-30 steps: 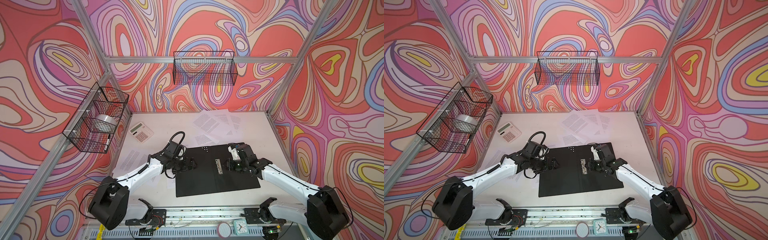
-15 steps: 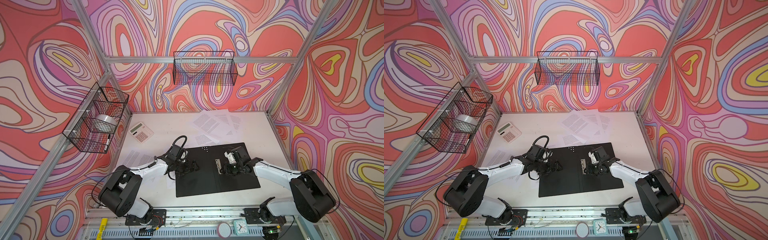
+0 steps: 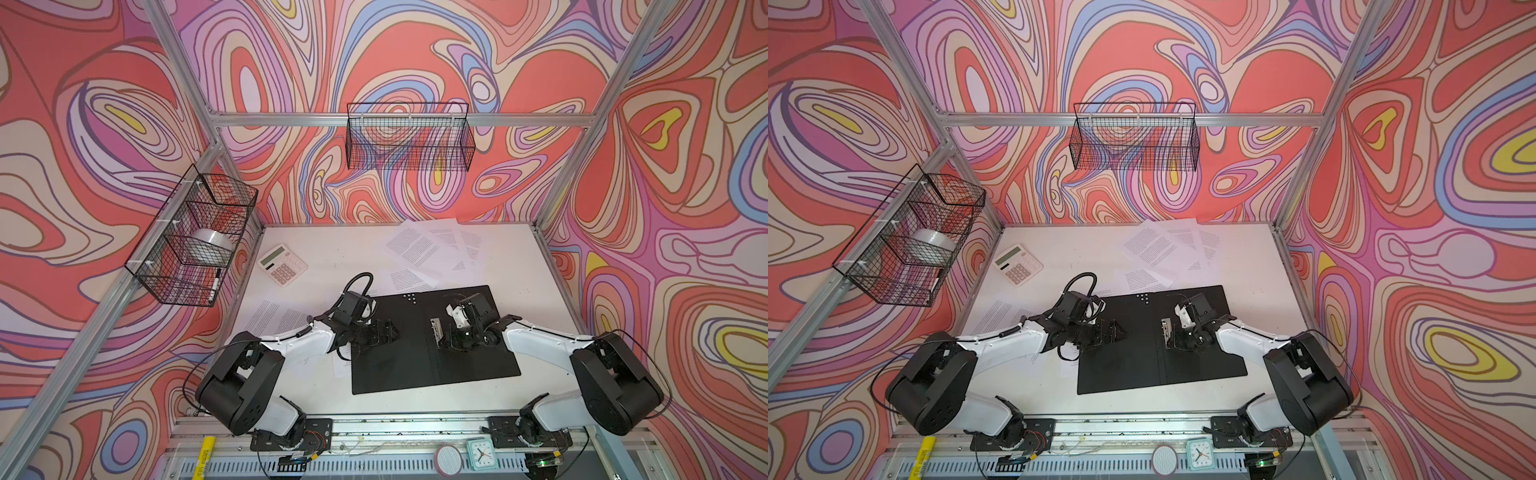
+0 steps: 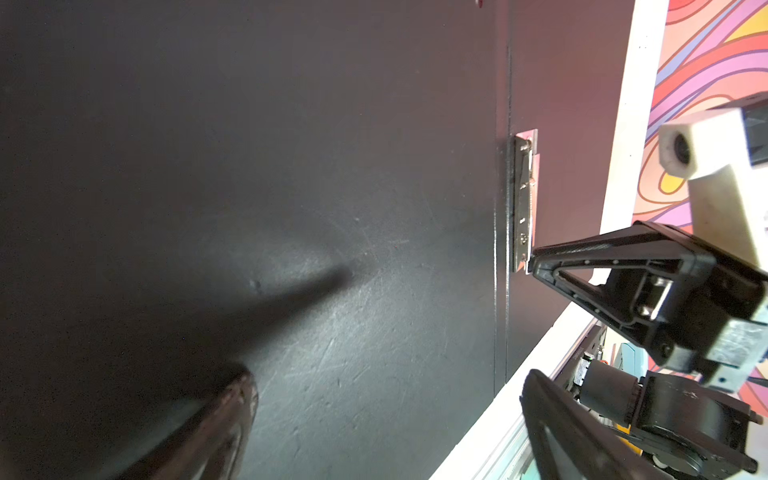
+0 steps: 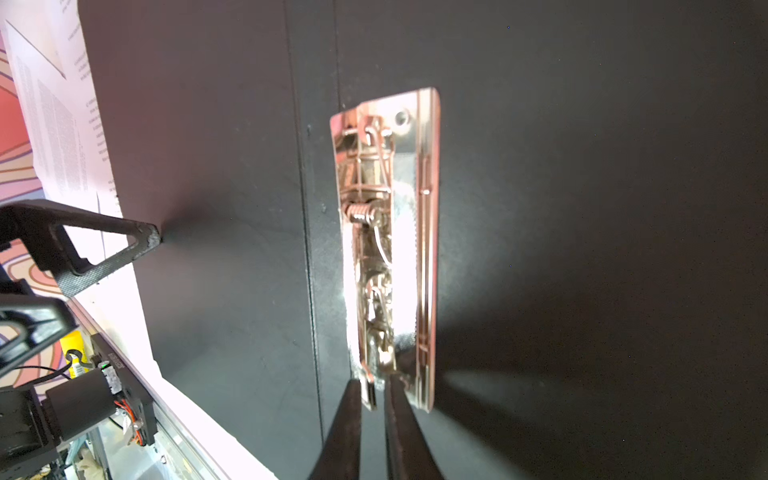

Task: Put the files into the folder
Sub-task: 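Move the right gripper onto the metal clip while the left gripper holds the folder edge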

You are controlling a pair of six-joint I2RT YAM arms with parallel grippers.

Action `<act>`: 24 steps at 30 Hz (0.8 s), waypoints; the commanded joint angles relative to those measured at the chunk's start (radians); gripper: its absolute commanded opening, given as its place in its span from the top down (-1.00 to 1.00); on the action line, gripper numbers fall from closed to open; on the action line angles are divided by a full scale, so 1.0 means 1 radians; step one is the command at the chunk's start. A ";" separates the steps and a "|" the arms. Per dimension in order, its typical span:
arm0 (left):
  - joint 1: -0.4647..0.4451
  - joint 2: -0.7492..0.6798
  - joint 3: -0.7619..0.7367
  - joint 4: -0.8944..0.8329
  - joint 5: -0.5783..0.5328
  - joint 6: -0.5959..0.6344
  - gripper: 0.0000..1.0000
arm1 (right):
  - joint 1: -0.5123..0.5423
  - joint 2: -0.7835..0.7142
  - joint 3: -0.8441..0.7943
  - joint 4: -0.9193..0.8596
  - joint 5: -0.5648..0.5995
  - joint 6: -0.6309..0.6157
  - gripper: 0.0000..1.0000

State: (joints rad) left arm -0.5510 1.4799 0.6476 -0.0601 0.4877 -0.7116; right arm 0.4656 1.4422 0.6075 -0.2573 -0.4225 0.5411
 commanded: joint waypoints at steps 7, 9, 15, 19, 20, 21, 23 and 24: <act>-0.004 0.069 -0.052 -0.109 -0.082 -0.009 -0.98 | -0.001 0.030 -0.001 0.030 -0.015 0.002 0.84; -0.004 0.072 -0.050 -0.112 -0.084 -0.011 -0.98 | -0.002 0.028 -0.005 0.024 -0.008 0.006 0.90; -0.004 0.077 -0.049 -0.135 -0.109 -0.012 -0.97 | -0.001 0.039 -0.016 -0.028 0.078 0.034 1.00; -0.004 0.081 -0.050 -0.138 -0.111 -0.009 -0.97 | -0.001 0.087 -0.012 -0.055 0.133 0.063 1.00; -0.004 0.084 -0.052 -0.137 -0.111 -0.008 -0.97 | -0.002 0.093 -0.011 -0.066 0.161 0.068 1.00; -0.004 0.085 -0.053 -0.135 -0.111 -0.010 -0.97 | -0.002 0.096 -0.010 -0.073 0.183 0.076 1.00; -0.004 0.091 -0.055 -0.134 -0.112 -0.011 -0.97 | -0.002 0.094 -0.017 -0.070 0.209 0.098 1.00; -0.004 0.094 -0.057 -0.133 -0.113 -0.012 -0.97 | -0.002 0.096 -0.023 -0.066 0.219 0.111 1.00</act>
State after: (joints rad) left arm -0.5529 1.4937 0.6506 -0.0502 0.4789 -0.7116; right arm 0.4667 1.4803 0.6239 -0.2447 -0.4042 0.6014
